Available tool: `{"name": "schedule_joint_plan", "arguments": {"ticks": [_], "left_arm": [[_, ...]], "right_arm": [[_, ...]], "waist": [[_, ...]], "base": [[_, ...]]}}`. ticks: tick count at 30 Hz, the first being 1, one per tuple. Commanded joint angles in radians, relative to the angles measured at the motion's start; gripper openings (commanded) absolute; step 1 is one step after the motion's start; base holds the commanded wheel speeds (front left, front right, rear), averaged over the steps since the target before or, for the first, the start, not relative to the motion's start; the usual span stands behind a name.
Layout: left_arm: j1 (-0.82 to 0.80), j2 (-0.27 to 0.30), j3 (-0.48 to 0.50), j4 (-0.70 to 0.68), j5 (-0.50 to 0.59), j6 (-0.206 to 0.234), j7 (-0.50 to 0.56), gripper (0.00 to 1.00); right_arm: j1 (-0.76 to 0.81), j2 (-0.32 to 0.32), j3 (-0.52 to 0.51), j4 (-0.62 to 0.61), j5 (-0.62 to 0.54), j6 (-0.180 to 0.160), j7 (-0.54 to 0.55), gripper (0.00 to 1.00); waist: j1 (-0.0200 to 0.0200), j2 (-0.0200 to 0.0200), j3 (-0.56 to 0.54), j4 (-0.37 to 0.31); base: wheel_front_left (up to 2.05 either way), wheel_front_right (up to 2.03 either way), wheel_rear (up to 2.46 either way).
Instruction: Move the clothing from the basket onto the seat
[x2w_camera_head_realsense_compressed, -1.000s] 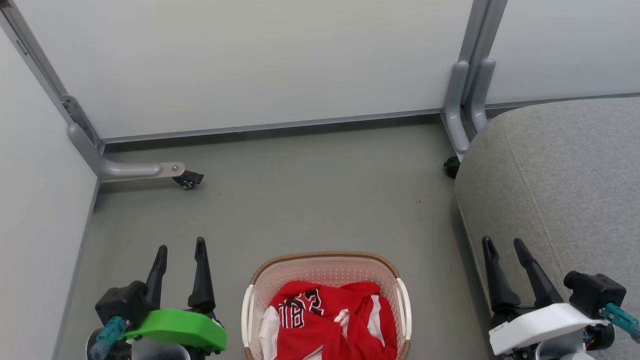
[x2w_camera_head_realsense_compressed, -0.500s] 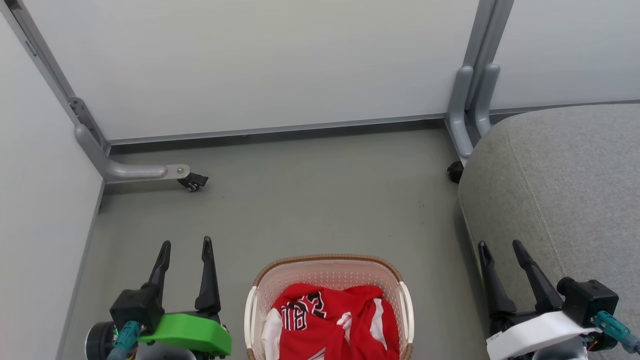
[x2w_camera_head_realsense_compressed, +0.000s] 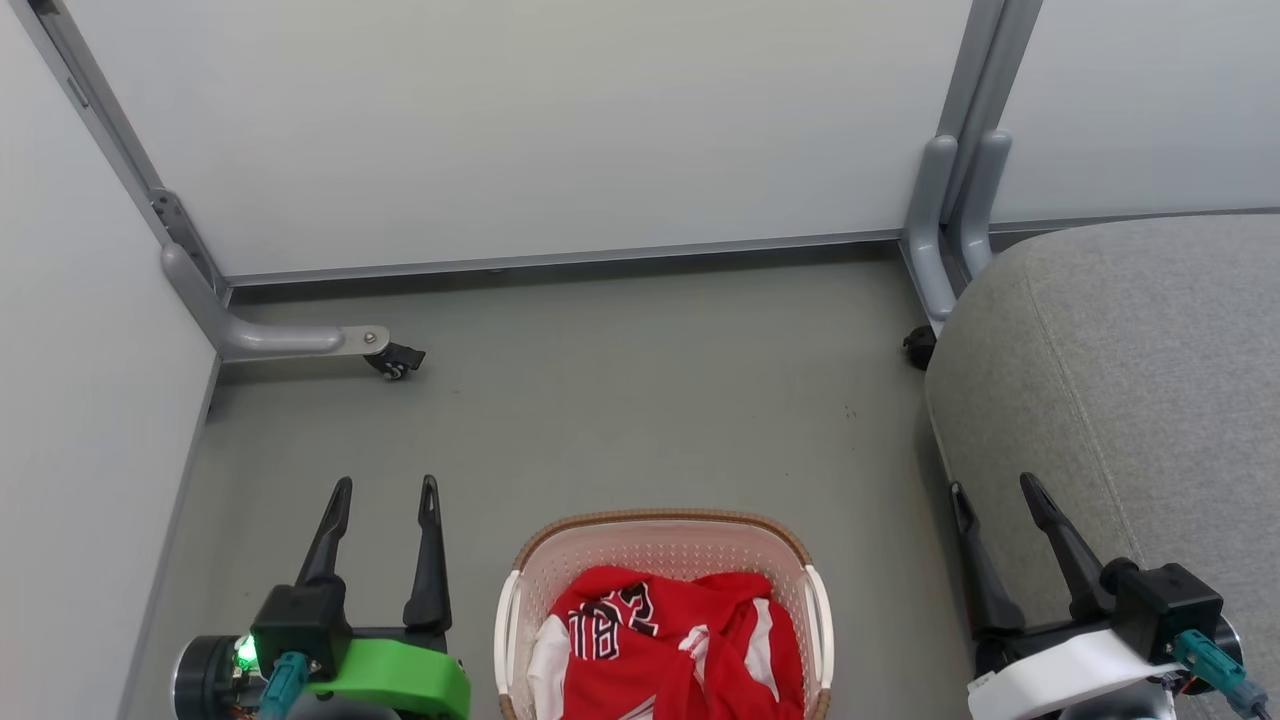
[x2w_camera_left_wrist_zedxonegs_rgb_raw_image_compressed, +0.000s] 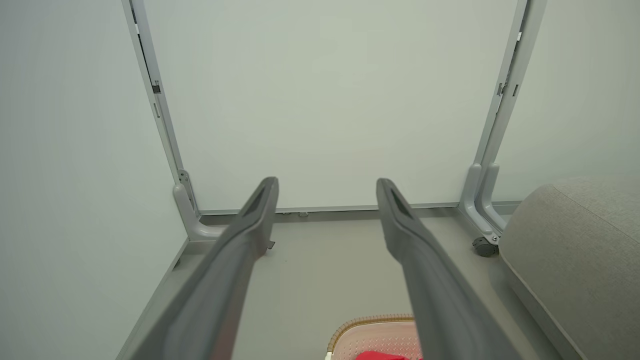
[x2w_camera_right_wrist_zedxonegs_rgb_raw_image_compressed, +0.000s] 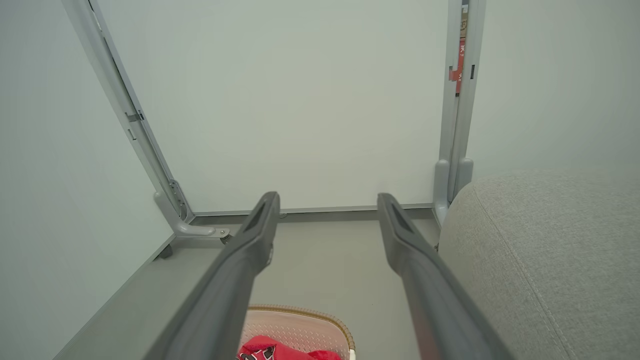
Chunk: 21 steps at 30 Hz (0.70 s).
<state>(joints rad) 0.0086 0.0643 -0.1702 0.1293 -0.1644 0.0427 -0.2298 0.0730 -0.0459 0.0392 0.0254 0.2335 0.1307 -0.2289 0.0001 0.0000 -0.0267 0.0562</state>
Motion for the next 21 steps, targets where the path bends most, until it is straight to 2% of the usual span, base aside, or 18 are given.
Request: {"name": "schedule_joint_plan", "arguments": {"ticks": [1,17,21], "left_arm": [[0.009,0.000,-0.001,-0.007,0.028,-0.005,-0.009,1.00],[0.021,-0.003,-0.009,-0.011,0.153,0.000,-0.038,1.00],[0.023,-0.004,-0.005,-0.009,0.150,-0.003,-0.036,1.00]], "right_arm": [[0.015,-0.006,0.001,-0.009,-0.023,0.000,-0.009,1.00],[0.023,-0.007,0.021,-0.023,-0.119,0.000,-0.039,1.00],[0.022,-0.007,0.023,-0.019,-0.121,0.000,-0.037,1.00]], "waist": [[-0.0001,0.0000,-0.001,0.002],[-0.0001,0.0000,-0.010,0.009],[-0.0001,0.0000,-0.012,0.008]], "base": [[0.00,0.00,0.00],[0.00,0.00,0.00],[0.00,0.00,0.00]]}}
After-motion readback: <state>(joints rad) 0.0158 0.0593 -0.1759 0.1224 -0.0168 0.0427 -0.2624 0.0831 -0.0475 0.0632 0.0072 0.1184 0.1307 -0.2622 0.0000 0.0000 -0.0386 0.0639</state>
